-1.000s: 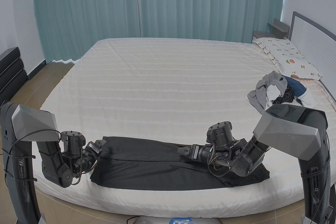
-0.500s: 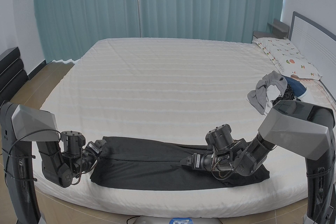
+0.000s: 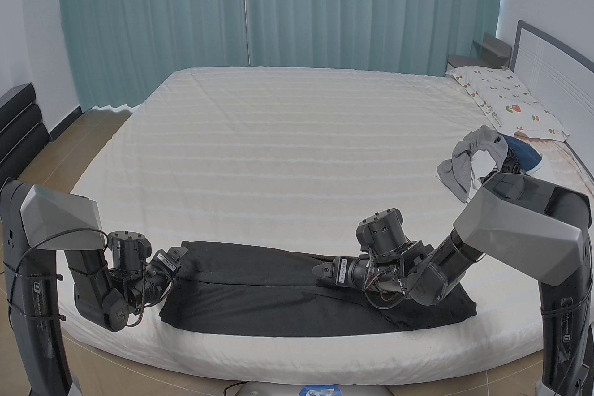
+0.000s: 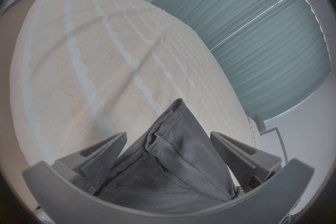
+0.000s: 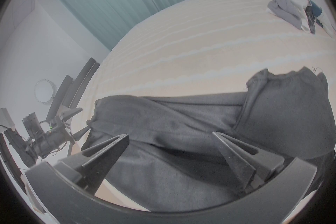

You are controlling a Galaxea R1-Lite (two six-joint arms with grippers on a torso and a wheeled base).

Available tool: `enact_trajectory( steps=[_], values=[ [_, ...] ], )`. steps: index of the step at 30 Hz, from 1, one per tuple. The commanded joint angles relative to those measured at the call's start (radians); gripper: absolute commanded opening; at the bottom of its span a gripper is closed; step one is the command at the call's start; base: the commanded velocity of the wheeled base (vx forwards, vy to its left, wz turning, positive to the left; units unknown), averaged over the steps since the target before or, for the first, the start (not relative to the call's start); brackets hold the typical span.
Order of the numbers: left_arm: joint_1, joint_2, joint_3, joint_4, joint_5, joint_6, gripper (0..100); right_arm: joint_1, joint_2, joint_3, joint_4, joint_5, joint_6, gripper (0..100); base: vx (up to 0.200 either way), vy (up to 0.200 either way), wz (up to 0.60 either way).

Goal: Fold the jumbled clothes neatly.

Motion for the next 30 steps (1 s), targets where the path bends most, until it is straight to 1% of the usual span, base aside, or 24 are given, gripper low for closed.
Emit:
enact_trajectory(
  steps=[1,5,11,14,18,21,26,28,29,30],
  values=[
    [0.0,0.002,-0.002,-0.002,0.0,0.0,100,0.002,0.07,-0.056,-0.003,-0.038,-0.02,100,0.0,0.0,0.0],
    [0.0,0.003,-0.002,0.0,0.0,0.0,100,0.003,0.082,-0.065,-0.001,-0.043,-0.04,100,0.0,0.0,0.0],
    [0.0,0.006,-0.003,0.0,0.0,0.001,100,0.014,0.071,-0.031,0.024,-0.04,-0.074,100,0.0,0.0,0.0],
    [0.0,0.006,-0.003,0.0,0.0,0.001,100,0.015,0.047,-0.008,0.047,-0.028,-0.095,100,0.0,0.0,0.0],
    [0.0,0.006,-0.003,0.0,0.0,0.001,100,0.02,0.024,0.016,0.05,-0.003,-0.098,100,0.0,0.0,0.0],
    [0.0,0.006,-0.003,-0.002,0.0,0.001,100,0.02,0.016,0.018,0.04,-0.002,-0.097,100,0.0,0.0,0.0],
    [0.0,0.006,-0.003,0.0,0.0,0.001,100,0.017,0.018,0.004,0.025,-0.02,-0.091,100,0.0,0.0,0.0],
    [0.0,0.006,-0.002,0.0,0.0,0.001,100,0.002,-0.005,0.004,-0.009,-0.055,-0.085,100,0.0,0.0,0.0],
    [0.0,0.006,-0.002,0.0,0.0,0.001,100,0.002,-0.005,0.004,-0.009,-0.055,-0.085,100,0.0,0.0,0.0],
    [0.0,0.005,0.0,-0.002,0.0,0.0,100,-0.026,-0.041,0.019,-0.015,-0.067,-0.083,100,0.0,0.0,0.0]
  ],
)
